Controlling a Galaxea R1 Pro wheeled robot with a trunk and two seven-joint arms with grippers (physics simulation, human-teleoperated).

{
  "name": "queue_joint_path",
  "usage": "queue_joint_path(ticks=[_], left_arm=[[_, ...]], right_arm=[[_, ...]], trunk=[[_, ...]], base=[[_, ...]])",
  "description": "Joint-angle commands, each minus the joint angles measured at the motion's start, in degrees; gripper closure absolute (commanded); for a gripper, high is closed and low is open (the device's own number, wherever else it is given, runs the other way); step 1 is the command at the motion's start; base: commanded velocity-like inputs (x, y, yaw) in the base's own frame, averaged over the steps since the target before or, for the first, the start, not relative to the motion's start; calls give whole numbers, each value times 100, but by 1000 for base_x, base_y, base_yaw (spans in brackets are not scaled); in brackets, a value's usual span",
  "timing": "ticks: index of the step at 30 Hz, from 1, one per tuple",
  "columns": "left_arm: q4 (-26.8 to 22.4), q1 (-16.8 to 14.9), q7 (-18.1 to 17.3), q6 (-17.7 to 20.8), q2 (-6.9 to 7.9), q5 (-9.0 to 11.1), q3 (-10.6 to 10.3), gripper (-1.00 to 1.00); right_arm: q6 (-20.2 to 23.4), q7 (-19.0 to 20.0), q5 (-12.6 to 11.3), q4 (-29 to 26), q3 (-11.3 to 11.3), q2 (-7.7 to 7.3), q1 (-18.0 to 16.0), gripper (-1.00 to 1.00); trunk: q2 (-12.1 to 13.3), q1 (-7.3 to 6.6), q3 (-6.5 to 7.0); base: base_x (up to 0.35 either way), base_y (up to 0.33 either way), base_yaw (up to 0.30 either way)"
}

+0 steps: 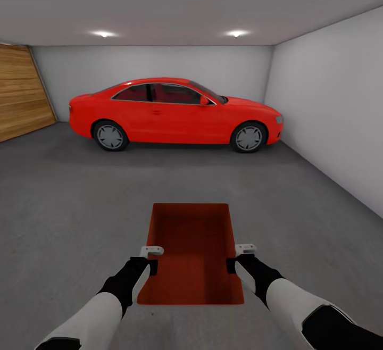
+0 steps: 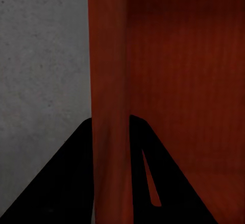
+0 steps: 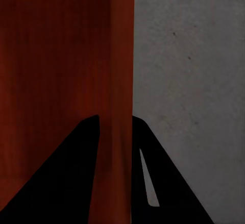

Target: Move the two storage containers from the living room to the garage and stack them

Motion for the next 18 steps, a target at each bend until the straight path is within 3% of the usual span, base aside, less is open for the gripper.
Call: queue_joint_path(ticks=[1, 18], left_arm=[[232, -1, 47, 291, 57, -103, -62, 100], [241, -1, 47, 308, 57, -103, -62, 100]], right_arm=[[12, -44, -106, -99, 221, -5, -8, 100], [12, -44, -106, -99, 221, -11, -8, 100]], trunk=[[-13, 7, -13], [-13, 7, -13]], base=[[321, 0, 0], [321, 0, 0]])
